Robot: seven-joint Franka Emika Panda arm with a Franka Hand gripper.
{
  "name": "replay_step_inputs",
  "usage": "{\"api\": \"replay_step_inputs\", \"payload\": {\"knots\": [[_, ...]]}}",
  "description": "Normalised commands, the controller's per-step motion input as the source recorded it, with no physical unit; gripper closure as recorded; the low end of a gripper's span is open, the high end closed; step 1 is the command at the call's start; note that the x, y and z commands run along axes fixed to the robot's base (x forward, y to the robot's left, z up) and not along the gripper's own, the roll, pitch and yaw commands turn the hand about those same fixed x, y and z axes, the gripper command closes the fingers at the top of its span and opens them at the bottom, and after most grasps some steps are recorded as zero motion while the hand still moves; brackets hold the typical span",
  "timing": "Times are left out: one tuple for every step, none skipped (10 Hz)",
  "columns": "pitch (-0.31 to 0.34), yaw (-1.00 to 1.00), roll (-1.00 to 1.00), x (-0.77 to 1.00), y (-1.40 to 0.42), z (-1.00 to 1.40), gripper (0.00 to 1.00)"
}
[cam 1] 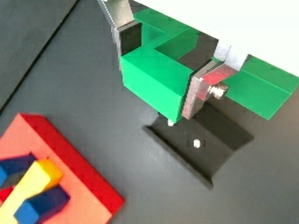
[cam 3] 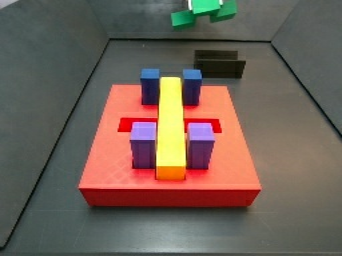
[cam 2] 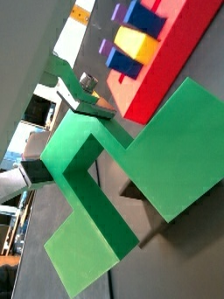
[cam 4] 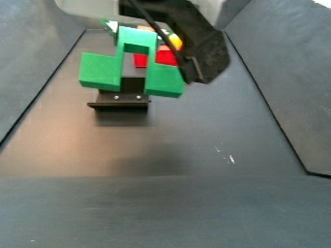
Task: Pick up the green object. Move up. Place the green object on the fixture. Regrasp the green object. Move to above the board. Insert the green object.
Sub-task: Place the green object on the fixture.
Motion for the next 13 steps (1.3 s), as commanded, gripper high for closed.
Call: {"api": "replay_step_inputs", "payload": {"knots": [[0.000, -0.06, -0.20, 0.39, -0.37, 0.00, 1.00], [0.000, -0.14, -0.19, 0.40, -0.39, -0.01, 1.00], [0.000, -0.19, -0.19, 0.39, -0.39, -0.03, 1.00], [0.000, -0.29, -0.33, 0.43, -0.38, -0.01, 1.00], [0.000, -0.39, -0.57, 0.43, -0.26, 0.00, 1.00], [0.000, -0.45, -0.67, 0.43, -0.12, 0.00, 1.00], [0.000, -0.43, -0.67, 0.48, -0.10, 0.00, 1.00], [0.000, -0.39, -0.63, 0.48, -0.10, -0.01, 1.00], [0.000, -0.18, -0.26, 0.31, -0.07, -0.06, 1.00], [0.060, 0.00, 0.00, 0.34, -0.09, -0.18, 1.00], [0.097, 0.00, 0.00, 0.41, -0.09, -0.25, 1.00], [0.214, 0.20, 0.05, 0.41, -0.03, -0.29, 1.00], [0.146, 0.33, 0.13, 0.29, 0.00, -0.22, 1.00]]}}
